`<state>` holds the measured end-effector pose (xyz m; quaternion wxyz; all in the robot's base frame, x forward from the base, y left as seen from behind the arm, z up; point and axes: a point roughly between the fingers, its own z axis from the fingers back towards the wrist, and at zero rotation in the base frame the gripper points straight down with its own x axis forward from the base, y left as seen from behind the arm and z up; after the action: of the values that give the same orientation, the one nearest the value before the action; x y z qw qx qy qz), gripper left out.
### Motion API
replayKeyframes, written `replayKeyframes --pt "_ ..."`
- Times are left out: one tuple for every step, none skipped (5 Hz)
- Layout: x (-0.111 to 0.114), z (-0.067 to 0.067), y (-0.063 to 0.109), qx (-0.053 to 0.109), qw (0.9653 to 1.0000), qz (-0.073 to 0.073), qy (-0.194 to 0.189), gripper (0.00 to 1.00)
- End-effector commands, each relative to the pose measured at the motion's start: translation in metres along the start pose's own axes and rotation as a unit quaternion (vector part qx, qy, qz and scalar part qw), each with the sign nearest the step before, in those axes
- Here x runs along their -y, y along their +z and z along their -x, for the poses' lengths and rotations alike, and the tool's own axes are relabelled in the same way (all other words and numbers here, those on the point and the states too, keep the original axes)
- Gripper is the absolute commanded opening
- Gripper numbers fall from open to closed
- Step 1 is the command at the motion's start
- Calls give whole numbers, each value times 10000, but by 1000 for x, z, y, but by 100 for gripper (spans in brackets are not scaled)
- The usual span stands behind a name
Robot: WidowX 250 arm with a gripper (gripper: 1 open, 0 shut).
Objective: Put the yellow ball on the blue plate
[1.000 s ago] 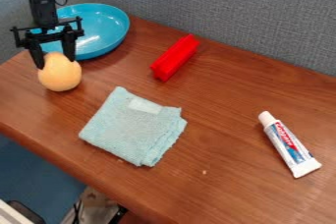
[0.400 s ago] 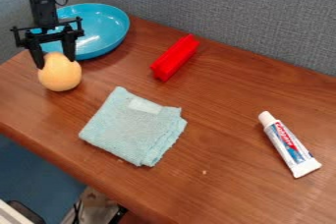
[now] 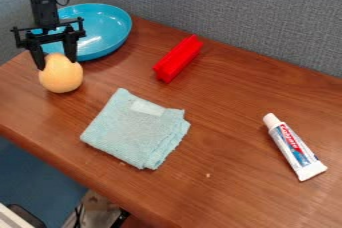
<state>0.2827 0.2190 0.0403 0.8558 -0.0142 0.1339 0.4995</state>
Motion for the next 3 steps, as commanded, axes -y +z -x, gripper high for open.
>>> replayKeyframes --pt "-4 -1 -6 -99 9999 1 38 0" --pt "-4 -1 -6 -119 9999 -1 22 0" --pt "-3 -1 -7 -139 9999 -4 5 0"
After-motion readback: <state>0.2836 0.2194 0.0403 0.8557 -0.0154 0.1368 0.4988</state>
